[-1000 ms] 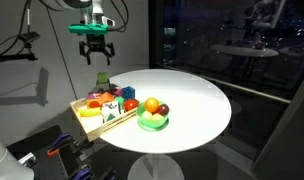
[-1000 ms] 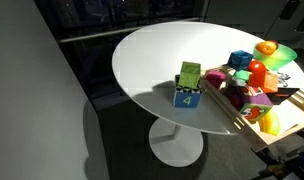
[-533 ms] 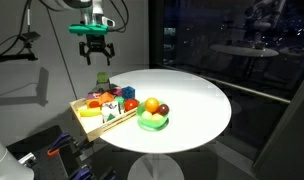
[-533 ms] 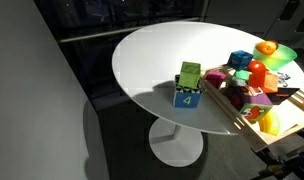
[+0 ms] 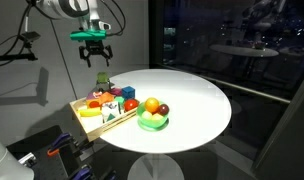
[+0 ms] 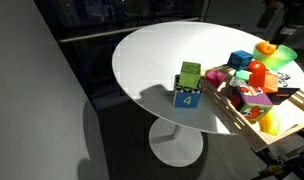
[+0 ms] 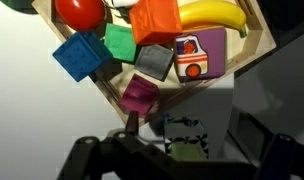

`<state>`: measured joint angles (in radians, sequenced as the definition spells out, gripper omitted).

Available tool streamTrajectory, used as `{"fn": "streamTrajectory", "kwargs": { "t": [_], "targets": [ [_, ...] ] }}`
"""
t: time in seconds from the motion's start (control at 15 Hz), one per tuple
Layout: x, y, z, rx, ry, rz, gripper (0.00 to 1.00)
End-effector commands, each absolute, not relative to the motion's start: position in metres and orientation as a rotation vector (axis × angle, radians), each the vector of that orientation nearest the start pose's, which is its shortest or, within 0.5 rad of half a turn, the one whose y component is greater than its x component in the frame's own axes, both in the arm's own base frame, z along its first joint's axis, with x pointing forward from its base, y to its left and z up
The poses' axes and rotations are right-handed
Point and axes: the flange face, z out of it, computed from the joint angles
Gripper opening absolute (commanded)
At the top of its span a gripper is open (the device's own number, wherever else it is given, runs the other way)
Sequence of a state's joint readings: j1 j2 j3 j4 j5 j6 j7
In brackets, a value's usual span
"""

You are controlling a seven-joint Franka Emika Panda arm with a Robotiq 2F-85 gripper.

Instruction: Put the green block onto the tray

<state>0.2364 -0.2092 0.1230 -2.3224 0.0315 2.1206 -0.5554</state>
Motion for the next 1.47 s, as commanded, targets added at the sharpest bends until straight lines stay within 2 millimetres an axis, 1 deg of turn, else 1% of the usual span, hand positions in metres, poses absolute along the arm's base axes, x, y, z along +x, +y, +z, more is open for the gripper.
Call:
{"fn": "streamTrajectory", "kwargs": {
  "t": [0.0, 0.2, 0.47, 0.93, 1.2, 1.4],
  "targets": [
    [0.439, 0.195, 0.414, -2.803, -1.443, -0.089, 1.0],
    [0.439, 0.217, 0.404, -2.774, -1.5, -0.139, 1.0],
    [0.447, 0.238, 0.391, -2.754, -1.53, -0.178, 1.0],
    [0.461, 0.258, 0.365, -2.754, -1.507, -0.195, 1.0],
    [0.465, 0.274, 0.356, -2.755, -1.502, -0.21, 1.0],
    [0.468, 0.285, 0.353, -2.768, -1.507, -0.226, 1.0]
  ]
}}
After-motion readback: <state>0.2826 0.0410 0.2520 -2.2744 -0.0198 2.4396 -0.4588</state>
